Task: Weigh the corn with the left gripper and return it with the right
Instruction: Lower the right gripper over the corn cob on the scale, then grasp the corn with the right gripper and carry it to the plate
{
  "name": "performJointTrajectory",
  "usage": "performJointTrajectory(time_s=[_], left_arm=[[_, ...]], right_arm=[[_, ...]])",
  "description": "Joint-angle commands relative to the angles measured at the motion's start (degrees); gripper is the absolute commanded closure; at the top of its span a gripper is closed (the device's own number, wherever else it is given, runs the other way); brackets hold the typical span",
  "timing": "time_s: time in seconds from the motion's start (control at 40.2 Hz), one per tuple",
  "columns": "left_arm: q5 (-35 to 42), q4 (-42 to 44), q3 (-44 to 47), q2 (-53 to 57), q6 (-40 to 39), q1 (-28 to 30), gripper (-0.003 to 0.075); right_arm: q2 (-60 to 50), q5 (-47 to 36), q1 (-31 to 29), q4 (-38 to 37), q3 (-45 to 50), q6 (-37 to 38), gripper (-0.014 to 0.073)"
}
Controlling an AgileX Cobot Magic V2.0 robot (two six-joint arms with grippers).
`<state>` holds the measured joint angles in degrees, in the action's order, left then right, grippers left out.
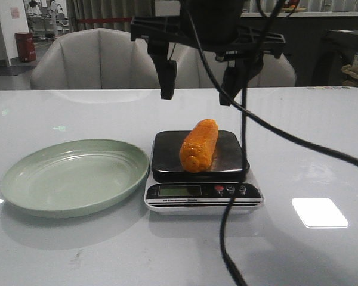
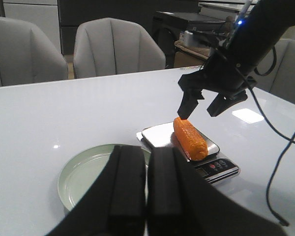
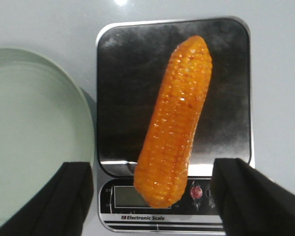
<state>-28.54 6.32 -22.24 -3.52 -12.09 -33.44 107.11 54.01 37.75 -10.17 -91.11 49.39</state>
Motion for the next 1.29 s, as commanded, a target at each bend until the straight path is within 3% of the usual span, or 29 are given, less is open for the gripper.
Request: performJointTrajectory(time_s=[0.0, 0.324, 0.373, 0.448, 0.523, 0.598, 0.871, 1.095, 1.195, 1.27], left_arm=[[4.2, 0.1, -1.5, -0.7, -0.2, 0.0, 0.0589], [4.2, 0.1, -1.5, -0.7, -0.2, 0.0, 0.0589], [4.2, 0.1, -1.5, -0.7, -0.2, 0.0, 0.0589], [4.2, 0.1, -1.5, -0.7, -0.2, 0.0, 0.0589], [4.2, 0.1, -1.5, -0.7, -0.2, 0.0, 0.0589], [4.2, 0.1, -1.5, -0.7, -0.2, 0.0, 0.0589], [4.2, 0.1, -1.5, -0.7, -0.2, 0.0, 0.0589], [4.2, 0.1, -1.5, -0.7, -0.2, 0.0, 0.0588], [4.2, 0.1, -1.5, -0.7, -0.2, 0.0, 0.0589], [4.2, 0.1, -1.5, -0.7, -0.2, 0.0, 0.0589]], right_arm=[[-0.6, 1.9, 0.0, -2.1, -3.5, 3.8, -0.0001], [4.9, 1.8, -0.1, 2.5, -4.2, 5.9, 0.0001], [5.7, 2.0, -0.1, 2.6, -4.2, 5.8, 0.0038], [6.4, 2.1, -0.1, 3.1, -4.2, 5.4, 0.0155], [6.5, 1.7, -0.1, 3.3, -4.3, 4.8, 0.0342], [6.2, 0.9, 0.0, 4.1, -5.4, 3.6, 0.0473], [7.0, -2.9, 4.5, 13.9, -11.6, -13.3, 0.0448], [11.5, -10.6, 8.4, 18.9, -11.7, -16.0, 0.0438], [13.1, -13.5, 8.9, 19.5, -11.7, -16.0, 0.0359], [14.0, -15.1, 9.2, 20.4, -11.7, -16.0, 0.0233]])
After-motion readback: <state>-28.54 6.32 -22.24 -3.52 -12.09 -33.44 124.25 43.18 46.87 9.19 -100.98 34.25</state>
